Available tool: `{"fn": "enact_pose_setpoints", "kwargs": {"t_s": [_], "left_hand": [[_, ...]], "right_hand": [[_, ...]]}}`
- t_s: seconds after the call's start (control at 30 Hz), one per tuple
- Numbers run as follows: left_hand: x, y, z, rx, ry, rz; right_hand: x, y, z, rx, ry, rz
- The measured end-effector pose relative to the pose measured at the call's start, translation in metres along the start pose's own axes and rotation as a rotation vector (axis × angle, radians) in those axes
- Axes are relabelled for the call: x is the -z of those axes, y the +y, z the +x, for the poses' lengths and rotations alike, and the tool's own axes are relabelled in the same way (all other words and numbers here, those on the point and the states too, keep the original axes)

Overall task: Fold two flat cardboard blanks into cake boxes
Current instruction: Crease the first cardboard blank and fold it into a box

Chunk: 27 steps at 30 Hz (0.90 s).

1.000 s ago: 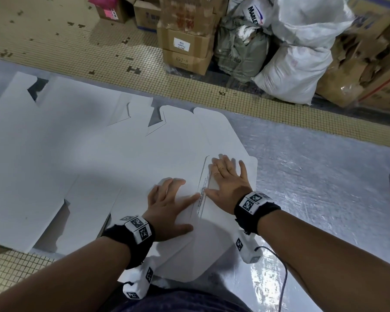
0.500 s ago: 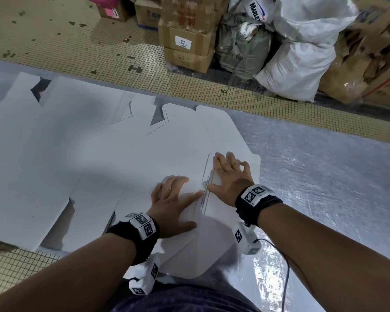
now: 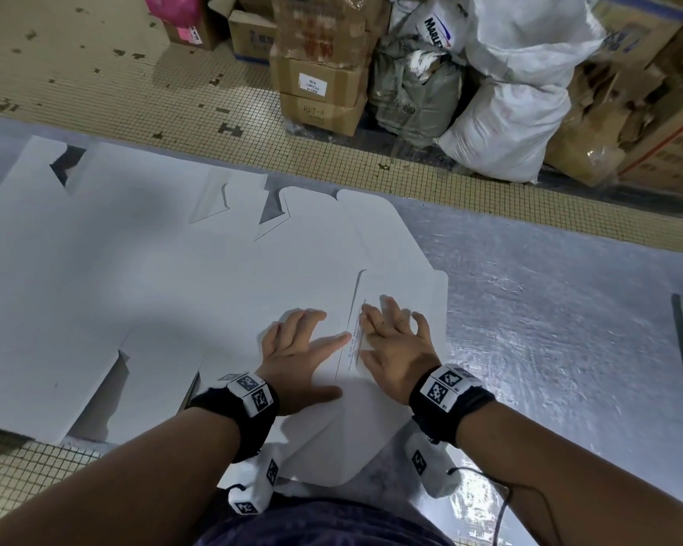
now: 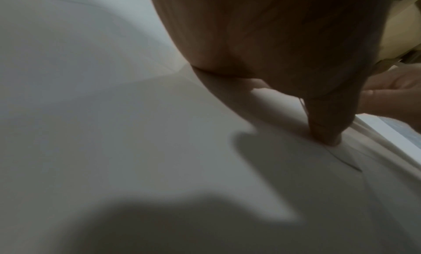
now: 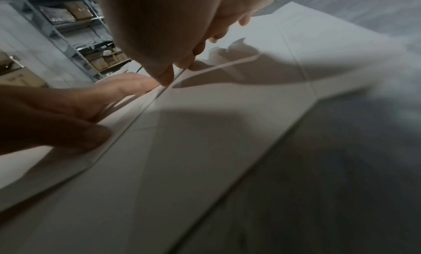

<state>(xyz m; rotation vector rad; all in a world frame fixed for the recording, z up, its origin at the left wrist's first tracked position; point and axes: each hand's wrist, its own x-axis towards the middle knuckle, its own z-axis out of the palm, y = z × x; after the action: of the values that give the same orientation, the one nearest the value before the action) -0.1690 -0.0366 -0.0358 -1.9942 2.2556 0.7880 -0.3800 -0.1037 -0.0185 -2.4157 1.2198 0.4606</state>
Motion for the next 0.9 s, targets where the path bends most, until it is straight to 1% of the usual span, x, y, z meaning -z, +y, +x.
{"fn": "enact_pose_setpoints", "kwargs": {"t_s": [0.13,0.37,0.57,0.67,0.73,0.8,0.87,0.9], "left_hand": [[-0.001,0.0,0.0,-0.001,0.009,-0.01],[-0.002,-0.001,0.0,0.001,0.008,-0.023],[0.001,-0.001,0.0,-0.011,-0.003,-0.033],[0.0,-0.001,0.0,-0.013,0.005,-0.048],[0.0,-0.002,0.0,-0.021,0.005,-0.077],[0.001,-0.004,-0.001,-0.027,0.025,-0.117],[0.004,-0.006,-0.003,-0.023,0.051,-0.2],[0.005,-0.009,-0.003,-0.007,0.057,-0.305]], "right_hand": [[-0.015,-0.006,-0.01,0.029,0.029,0.006],[-0.027,-0.017,-0.034,0.087,0.058,-0.077],[-0.048,-0.02,-0.049,0.161,0.153,-0.156],[-0.054,-0.02,-0.055,0.203,0.171,-0.189],[-0.055,-0.02,-0.058,0.243,0.212,-0.182],[-0.051,-0.018,-0.058,0.282,0.297,-0.123],[-0.043,-0.015,-0.052,0.295,0.428,0.023],[-0.036,-0.013,-0.046,0.285,0.507,0.108]]}}
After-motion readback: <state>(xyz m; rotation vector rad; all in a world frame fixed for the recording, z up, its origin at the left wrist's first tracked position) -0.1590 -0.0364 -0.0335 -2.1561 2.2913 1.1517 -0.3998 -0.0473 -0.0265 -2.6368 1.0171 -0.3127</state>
